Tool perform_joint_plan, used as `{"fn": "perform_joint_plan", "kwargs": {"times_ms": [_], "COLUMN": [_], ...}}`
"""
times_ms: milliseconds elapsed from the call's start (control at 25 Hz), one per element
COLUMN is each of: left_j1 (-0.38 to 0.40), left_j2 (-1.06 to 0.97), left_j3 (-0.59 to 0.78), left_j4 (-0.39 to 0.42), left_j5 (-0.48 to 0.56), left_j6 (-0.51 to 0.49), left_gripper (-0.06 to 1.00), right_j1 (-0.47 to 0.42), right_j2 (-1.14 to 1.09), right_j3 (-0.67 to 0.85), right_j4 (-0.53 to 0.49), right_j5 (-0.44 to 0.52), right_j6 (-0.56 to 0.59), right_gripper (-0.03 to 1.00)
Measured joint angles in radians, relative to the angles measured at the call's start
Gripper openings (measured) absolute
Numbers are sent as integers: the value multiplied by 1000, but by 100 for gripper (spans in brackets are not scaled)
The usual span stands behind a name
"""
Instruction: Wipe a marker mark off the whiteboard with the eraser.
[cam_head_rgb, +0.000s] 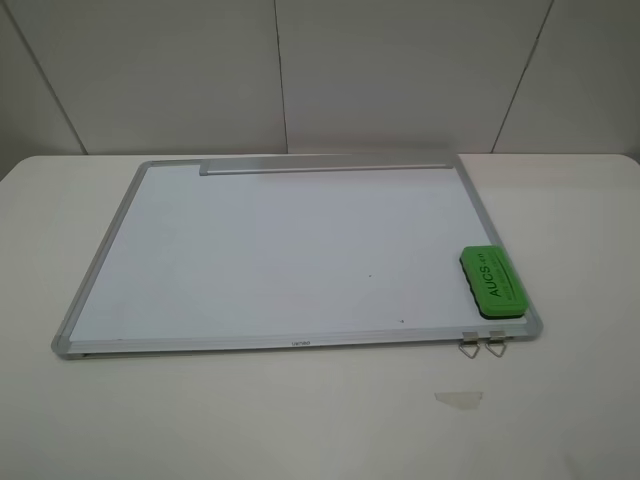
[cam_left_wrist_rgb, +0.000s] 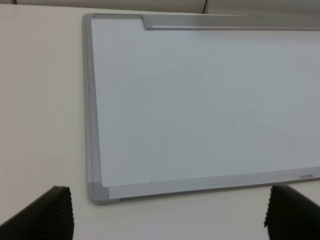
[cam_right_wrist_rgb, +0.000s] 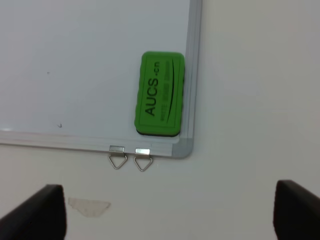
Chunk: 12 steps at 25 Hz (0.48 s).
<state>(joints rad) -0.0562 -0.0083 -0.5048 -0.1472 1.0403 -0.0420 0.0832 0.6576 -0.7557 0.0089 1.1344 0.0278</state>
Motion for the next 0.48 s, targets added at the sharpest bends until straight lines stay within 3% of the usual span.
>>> {"fn": "perform_joint_plan", "kwargs": {"times_ms": [320,480], "left_j1": [0,0], "left_j2": [0,0], "left_j3": [0,0], "left_j4": [0,0], "left_j5": [0,0], "left_j6": [0,0], "left_gripper": [78,78], "right_j1": [0,0], "right_j2": [-364,-498], "right_j3": [204,226], "right_j4": [-1,-9], "right_j5": [-57,-70], "right_j6": [-41,-44], "right_gripper": [83,83]}}
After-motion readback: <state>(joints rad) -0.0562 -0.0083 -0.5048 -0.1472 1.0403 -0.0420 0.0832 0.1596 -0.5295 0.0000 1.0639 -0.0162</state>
